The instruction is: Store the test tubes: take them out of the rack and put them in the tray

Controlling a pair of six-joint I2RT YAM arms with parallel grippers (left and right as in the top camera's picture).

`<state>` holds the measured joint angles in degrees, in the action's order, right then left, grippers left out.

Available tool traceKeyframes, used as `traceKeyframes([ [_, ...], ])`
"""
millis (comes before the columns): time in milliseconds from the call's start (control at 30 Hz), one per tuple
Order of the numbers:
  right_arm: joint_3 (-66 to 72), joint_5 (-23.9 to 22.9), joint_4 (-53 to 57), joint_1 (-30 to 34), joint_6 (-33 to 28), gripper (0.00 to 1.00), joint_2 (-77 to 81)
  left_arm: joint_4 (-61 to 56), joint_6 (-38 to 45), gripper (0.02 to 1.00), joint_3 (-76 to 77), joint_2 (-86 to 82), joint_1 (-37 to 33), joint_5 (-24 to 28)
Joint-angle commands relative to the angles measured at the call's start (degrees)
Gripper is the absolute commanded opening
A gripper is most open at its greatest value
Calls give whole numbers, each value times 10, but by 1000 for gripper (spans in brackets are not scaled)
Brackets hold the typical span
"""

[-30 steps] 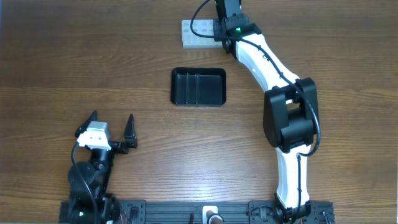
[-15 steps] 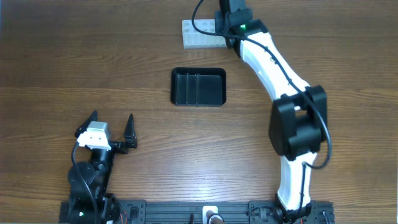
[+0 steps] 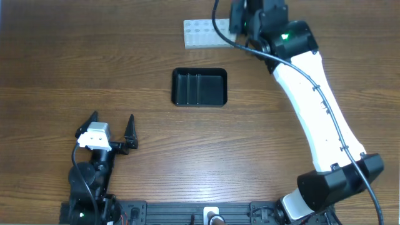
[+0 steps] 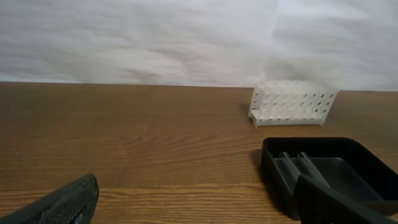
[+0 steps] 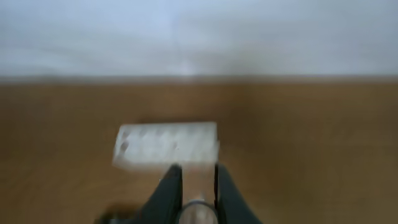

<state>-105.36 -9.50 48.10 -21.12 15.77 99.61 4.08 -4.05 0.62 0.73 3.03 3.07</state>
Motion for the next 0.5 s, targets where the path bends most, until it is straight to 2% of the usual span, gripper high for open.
traceKeyframes([
  [33,24,65,63,-27,76,23,52,1,6,998,-3,-3,-4,7],
  [133,56,85,51,-33,109,34,85,1,6,1000,-3,-3,-4,7],
  [233,77,102,27,-35,112,31,117,1,6,1000,-3,-3,-4,7],
  [500,79,101,9,-35,129,34,187,1,6,1000,-3,-3,-4,7],
])
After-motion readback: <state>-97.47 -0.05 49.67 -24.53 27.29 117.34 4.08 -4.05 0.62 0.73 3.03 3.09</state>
